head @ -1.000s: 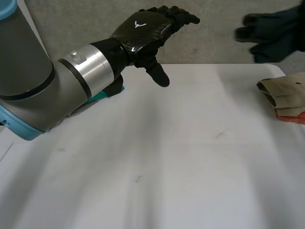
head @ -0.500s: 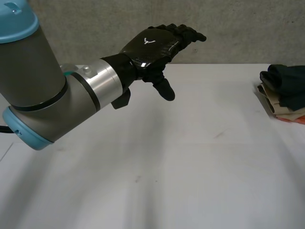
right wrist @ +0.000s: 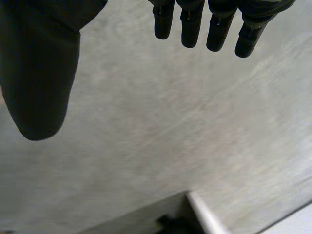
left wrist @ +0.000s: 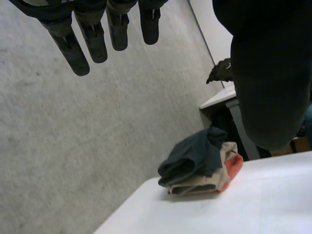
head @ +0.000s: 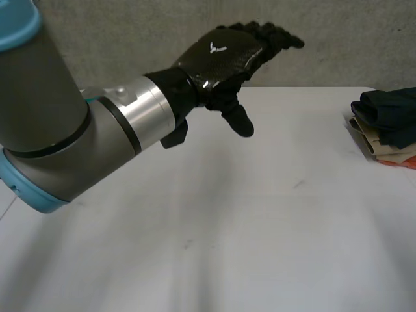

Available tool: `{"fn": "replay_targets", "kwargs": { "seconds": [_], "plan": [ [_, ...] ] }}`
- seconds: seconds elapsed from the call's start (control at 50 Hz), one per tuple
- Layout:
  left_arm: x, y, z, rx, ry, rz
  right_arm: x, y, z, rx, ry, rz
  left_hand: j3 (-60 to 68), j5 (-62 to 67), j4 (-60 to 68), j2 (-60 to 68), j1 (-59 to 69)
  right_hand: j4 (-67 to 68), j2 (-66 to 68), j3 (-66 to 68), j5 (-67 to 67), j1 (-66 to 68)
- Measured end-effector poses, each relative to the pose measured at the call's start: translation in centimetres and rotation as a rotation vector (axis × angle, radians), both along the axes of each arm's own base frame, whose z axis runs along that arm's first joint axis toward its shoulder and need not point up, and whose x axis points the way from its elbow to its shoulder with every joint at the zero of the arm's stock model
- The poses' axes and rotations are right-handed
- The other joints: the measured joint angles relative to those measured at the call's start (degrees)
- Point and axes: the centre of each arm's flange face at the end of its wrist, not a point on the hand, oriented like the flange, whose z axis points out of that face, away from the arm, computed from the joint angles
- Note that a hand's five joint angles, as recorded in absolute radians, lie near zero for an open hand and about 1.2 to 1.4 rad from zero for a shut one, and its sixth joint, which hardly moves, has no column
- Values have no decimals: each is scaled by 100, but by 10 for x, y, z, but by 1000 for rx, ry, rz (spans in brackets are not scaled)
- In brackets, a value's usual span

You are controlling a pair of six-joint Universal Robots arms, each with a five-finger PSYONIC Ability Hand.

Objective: Fold the laundry.

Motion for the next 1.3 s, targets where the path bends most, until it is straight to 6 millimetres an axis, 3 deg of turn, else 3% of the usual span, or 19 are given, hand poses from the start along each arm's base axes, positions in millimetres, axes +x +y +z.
{"fn": "replay_targets", "kwargs": {
  "seconds": [0.12,0.14,0.2,0.28,0.34,0.4,0.54,0.7,0.8,0.86,0.9,0.92,0.94,0.98,1.04,1.1,1.22,1.26,1.3],
  "plan": [
    [4,-1,22,-64,51,17,74,0,36,-184,80,156,0,0,0,0,0,0,0,0,0,0],
    [8,-2,30,-88,70,35,104,7,45,-238,83,243,0,0,0,0,0,0,0,0,0,0],
    [18,-13,40,-113,95,111,151,22,49,-274,71,391,0,0,0,0,0,0,0,0,0,0],
    [47,-52,42,-122,102,322,228,58,30,-217,30,654,0,0,0,0,0,-8,0,0,0,0],
    [77,-88,34,-123,75,495,265,84,6,-124,5,786,0,0,0,0,-1,-8,0,0,0,0],
    [113,-131,14,-133,-13,680,294,114,-25,19,-21,889,0,0,0,0,-3,-8,0,0,0,0],
    [169,-207,-67,-194,-364,873,307,153,-76,284,-41,933,0,0,0,0,-19,-8,0,0,0,0],
    [195,-268,-168,-250,-568,829,299,169,-106,413,-10,908,0,0,0,0,-20,-8,0,0,0,0],
    [202,-290,-209,-252,-565,778,296,172,-115,439,-8,899,163,148,184,191,232,-8,0,0,0,0],
    [203,-301,-228,-256,-552,762,295,175,-119,454,-11,898,1036,981,1080,1128,1338,-8,0,0,0,0],
    [203,-307,-234,-261,-539,759,294,177,-122,464,-14,898,3075,2951,3160,3183,3696,-8,0,0,0,0],
    [203,-308,-235,-261,-533,759,294,178,-122,467,-14,898,3663,3405,3633,3783,4179,-8,1,0,0,0],
    [201,-311,-236,-261,-517,760,294,179,-124,472,-16,899,4540,4386,4631,4669,5047,-8,2,0,0,0],
    [198,-313,-234,-255,-483,762,293,181,-127,483,-18,900,5497,5228,5588,5619,5398,-8,3,0,0,0],
    [192,-314,-223,-249,-426,771,292,183,-129,491,-20,899,5584,5231,5688,5700,5398,-8,2,0,0,0],
    [182,-311,-192,-249,-334,793,289,182,-130,495,-23,888,5589,5231,5691,5707,5398,-8,2,0,0,0],
    [151,-277,-91,-304,-120,777,283,176,-123,474,-28,856,5593,5231,5693,5715,5398,-8,2,0,0,0],
    [130,-248,-43,-335,2,725,281,174,-118,456,-31,836,5597,5231,5693,5717,5398,-8,2,0,0,0],
    [126,-241,-32,-340,30,711,280,173,-116,450,-32,829,5598,5231,5692,5718,5398,-8,2,0,0,0]
  ]
}}
